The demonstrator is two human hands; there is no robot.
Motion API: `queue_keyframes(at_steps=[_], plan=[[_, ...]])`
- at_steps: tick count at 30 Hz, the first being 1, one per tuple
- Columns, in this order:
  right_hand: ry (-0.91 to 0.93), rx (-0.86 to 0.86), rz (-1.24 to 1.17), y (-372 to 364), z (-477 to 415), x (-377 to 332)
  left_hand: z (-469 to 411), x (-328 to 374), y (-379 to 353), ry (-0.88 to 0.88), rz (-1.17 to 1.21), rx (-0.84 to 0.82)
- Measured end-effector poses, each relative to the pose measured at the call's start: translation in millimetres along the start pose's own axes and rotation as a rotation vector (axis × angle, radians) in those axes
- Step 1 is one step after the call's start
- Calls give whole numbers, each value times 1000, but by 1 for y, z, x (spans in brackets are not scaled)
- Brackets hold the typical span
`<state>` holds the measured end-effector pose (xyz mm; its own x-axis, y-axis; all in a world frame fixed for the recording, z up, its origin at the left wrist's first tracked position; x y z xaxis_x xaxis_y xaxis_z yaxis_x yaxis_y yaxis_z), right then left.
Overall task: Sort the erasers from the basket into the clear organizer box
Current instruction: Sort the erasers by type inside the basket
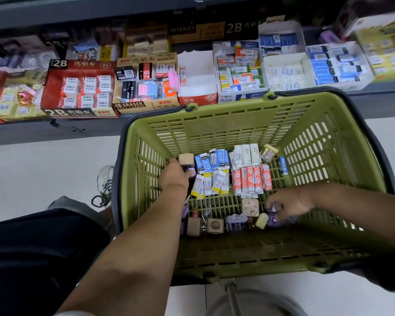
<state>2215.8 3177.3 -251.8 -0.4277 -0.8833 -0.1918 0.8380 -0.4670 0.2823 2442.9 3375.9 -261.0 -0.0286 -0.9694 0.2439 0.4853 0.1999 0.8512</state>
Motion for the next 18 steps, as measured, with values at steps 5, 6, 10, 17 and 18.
queue_keyframes(at_steps=[5, 6, 10, 17, 18], plan=[[12, 15, -8, 1, -2, 1, 4, -1, 0, -128, -101, -18], [12, 12, -9, 1, -3, 2, 5, -2, -1, -138, -84, -34], [13, 13, -31, 0, -3, 1, 10, -2, 1, -165, -103, -14], [33, -27, 10, 6, 12, -14, 13, 8, 2, -259, -356, 27], [59, -18, 17, 12, 16, -20, 13, 10, 4, -273, -382, 19]])
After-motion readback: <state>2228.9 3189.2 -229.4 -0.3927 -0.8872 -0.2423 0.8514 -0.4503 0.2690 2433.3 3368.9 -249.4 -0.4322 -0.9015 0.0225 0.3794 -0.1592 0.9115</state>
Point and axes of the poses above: each hand's wrist, its own z-axis away from the middle knuckle, its own y-axis out of the back of the hand, x = y × z, the point moved 7 cm from there along -z, towards the middle knuckle, and after that the axes turned 3 degrees about x, right-handed, at the moved point
